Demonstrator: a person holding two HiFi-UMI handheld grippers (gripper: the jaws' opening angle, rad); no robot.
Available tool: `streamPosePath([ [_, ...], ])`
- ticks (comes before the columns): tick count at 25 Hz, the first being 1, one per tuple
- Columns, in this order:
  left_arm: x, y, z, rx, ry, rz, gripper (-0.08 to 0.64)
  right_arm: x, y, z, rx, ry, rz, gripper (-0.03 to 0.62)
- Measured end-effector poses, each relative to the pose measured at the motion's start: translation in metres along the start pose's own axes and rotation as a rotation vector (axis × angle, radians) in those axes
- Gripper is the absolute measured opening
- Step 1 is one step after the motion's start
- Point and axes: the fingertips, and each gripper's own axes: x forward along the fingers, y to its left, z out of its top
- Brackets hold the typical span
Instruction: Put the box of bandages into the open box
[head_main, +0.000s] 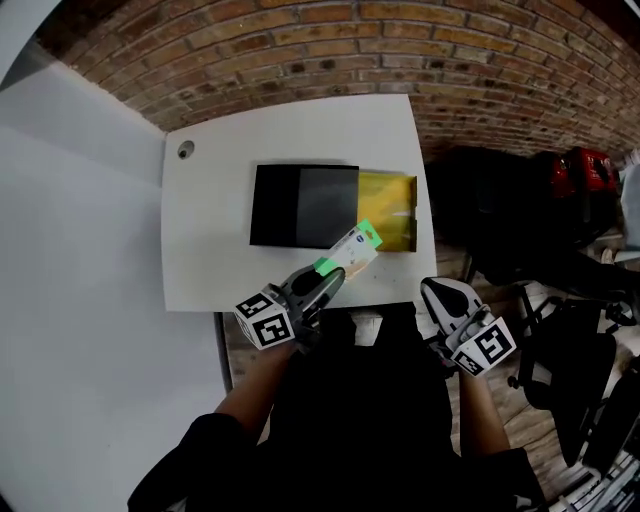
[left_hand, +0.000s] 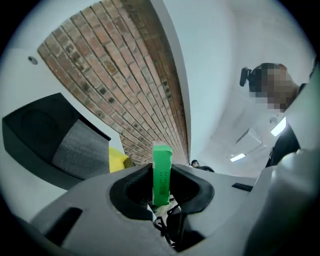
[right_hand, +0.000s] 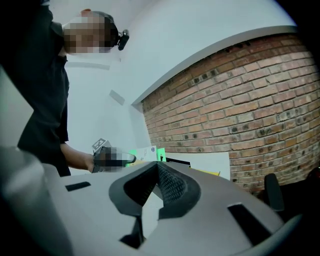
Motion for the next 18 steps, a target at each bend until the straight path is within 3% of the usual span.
streamPosePath([
  [5, 0.031, 0.013, -0.003, -0.134, -0.087, 0.09, 0.089, 0.015, -0.035, 0.014, -0.01, 0.0, 0.085, 0.006],
  [12, 0.065, 0.036, 0.001, -0.249, -0.281, 0.235, 0.089, 0.036, -0.088, 0.038, -0.07, 0.021, 0.188, 0.006],
  [18, 0.091, 0.046, -0.009, -0.442, -0.436, 0.324, 0.089, 0.053, -0.113, 0.038, -0.063, 0.068, 0.297, 0.006],
])
